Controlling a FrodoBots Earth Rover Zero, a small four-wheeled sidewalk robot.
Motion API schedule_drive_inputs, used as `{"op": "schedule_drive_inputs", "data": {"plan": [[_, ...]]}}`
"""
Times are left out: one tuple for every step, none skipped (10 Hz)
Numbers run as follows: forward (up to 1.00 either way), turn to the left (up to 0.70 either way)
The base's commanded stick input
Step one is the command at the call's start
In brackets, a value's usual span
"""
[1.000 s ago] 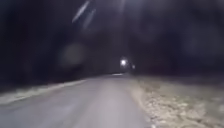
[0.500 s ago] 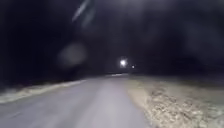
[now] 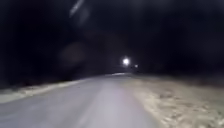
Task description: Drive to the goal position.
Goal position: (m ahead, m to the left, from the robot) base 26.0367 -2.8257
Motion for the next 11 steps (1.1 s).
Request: {"op": "schedule_drive_inputs", "data": {"plan": [[0.85, 0.0], [0.85, 0.0], [0.85, 0.0], [0.85, 0.04], [0.85, 0.15], [0.85, 0.29], [0.85, 0.16], [0.85, 0.03], [0.85, 0.0], [0.85, 0.0], [0.85, 0.0]]}}
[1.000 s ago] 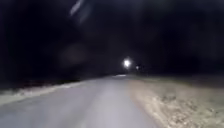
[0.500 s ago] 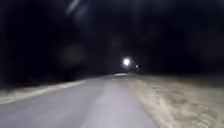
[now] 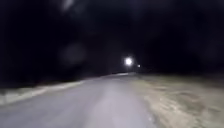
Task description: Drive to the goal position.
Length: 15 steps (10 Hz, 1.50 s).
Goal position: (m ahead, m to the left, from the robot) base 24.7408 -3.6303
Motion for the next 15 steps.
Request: {"op": "schedule_drive_inputs", "data": {"plan": [[0.85, 0.0], [0.85, 0.0], [0.85, 0.0], [0.85, 0.0], [0.85, 0.0], [0.85, 0.0], [0.85, 0.0], [0.85, 0.0], [0.85, 0.0], [0.85, 0.0], [0.85, 0.0], [0.85, 0.0], [0.85, 0.0], [0.85, 0.0], [0.85, 0.0]]}}
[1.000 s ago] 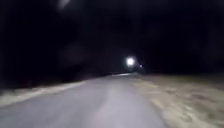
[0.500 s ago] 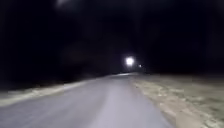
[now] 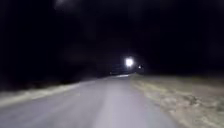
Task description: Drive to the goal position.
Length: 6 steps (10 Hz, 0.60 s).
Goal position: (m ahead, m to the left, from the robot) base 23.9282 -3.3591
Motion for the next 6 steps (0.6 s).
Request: {"op": "schedule_drive_inputs", "data": {"plan": [[0.85, 0.0], [0.85, 0.0], [0.85, 0.0], [0.85, 0.0], [0.85, 0.0], [0.85, 0.0]]}}
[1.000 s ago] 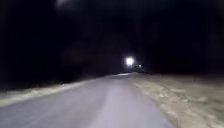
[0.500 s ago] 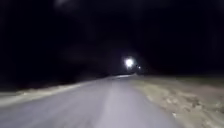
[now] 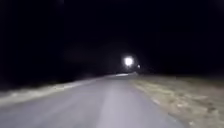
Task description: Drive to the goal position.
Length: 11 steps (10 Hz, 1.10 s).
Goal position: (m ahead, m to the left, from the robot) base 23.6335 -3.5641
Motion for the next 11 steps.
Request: {"op": "schedule_drive_inputs", "data": {"plan": [[0.85, 0.0], [0.85, 0.0], [0.85, 0.0], [0.85, 0.0], [0.85, 0.0], [0.85, 0.0], [0.85, 0.0], [0.85, 0.0], [0.85, 0.0], [0.85, 0.0], [0.85, 0.0]]}}
